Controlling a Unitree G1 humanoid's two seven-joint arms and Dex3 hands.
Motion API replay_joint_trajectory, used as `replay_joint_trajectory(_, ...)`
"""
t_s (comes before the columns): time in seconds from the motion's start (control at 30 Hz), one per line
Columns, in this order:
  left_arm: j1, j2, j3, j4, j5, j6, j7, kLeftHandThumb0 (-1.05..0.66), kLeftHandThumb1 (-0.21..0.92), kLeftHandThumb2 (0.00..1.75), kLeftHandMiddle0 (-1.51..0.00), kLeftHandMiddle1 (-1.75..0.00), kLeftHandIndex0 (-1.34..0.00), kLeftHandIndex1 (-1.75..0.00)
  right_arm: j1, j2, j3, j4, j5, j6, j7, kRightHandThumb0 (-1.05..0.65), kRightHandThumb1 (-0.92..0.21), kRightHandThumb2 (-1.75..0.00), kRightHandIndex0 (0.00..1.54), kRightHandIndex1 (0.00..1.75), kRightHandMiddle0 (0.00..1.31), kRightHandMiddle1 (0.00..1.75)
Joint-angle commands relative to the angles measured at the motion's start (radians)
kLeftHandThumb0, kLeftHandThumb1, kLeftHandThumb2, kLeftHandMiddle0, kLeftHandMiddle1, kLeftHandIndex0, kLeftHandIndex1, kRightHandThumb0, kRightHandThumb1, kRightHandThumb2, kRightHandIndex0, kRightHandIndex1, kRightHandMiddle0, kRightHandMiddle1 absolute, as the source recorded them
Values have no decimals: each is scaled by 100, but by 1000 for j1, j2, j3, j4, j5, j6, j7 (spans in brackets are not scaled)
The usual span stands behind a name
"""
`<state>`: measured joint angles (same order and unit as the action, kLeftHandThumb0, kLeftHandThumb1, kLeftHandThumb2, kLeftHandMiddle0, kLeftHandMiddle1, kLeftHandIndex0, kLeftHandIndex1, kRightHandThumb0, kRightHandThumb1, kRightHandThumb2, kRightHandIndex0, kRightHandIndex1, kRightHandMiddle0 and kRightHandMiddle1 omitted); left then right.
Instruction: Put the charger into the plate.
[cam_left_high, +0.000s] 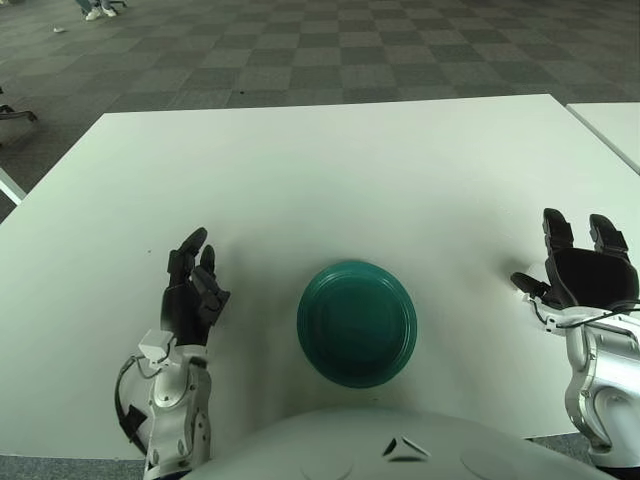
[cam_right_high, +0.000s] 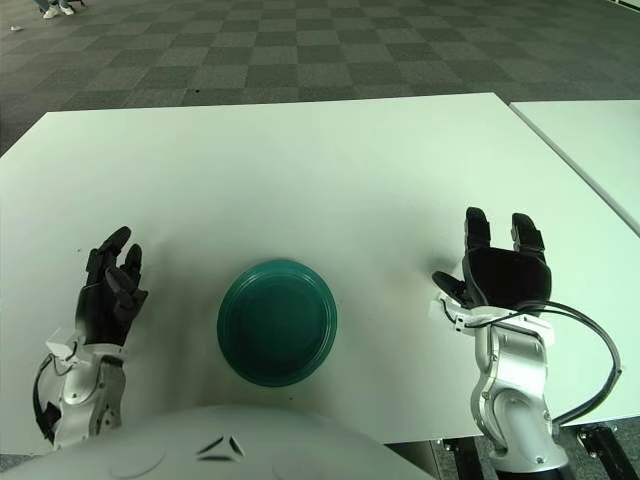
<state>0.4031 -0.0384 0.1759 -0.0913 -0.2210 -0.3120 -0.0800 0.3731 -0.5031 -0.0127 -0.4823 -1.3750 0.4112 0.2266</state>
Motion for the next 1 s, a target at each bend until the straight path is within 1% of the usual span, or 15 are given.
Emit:
replay_joint_trajectory(0.0, -13, 6, 6, 9, 8, 3, 5, -96, 92, 105, -26, 0, 0, -74, -8, -14, -15, -25, -49, 0, 67, -105, -92, -87, 6, 2, 0, 0)
replay_joint_trajectory(0.27, -24, 3, 8, 6, -9, 8, 0, -96, 92, 105, -27, 0, 0, -75, 1, -1, -37, -52, -112, -3, 170, -105, -92, -92, 10, 3, 0, 0)
replay_joint_trajectory(0.33, -34, -14, 9, 8, -53, 13, -9, -96, 92, 107, -29, -1, 0, -80, 8, 7, -41, -58, -125, -2, 184, -105, -92, -93, 11, 3, 0, 0)
replay_joint_trajectory(0.47, -62, -28, 33, 65, -122, 27, -18, -96, 92, 108, -31, -2, 0, -85, 17, 20, -51, -63, -142, -3, 199, -105, -92, -94, 11, 4, 1, 0)
replay_joint_trajectory(0.6, -74, -38, 40, 62, -163, 28, -28, -96, 92, 106, -33, -3, 0, -89, 23, 30, -61, -61, -160, -1, 215, -105, -92, -94, 13, 4, 1, 1)
replay_joint_trajectory(0.73, -81, -60, 39, 57, -187, 6, -37, -96, 92, 105, -35, -4, 0, -92, 35, 26, -81, -56, -153, -7, 221, -105, -92, -93, 17, 5, 2, 1)
replay_joint_trajectory(0.9, -87, -74, 39, 59, -176, -26, -41, -96, 92, 105, -37, -5, 0, -98, 42, 22, -97, -51, -138, -19, 225, -105, -92, -90, 18, 5, 1, 1)
replay_joint_trajectory(0.97, -88, -77, 36, 60, -167, -44, -48, -95, 92, 105, -38, -6, 0, -100, 48, 20, -105, -47, -126, -25, 224, -105, -92, -86, 18, 5, 1, 2)
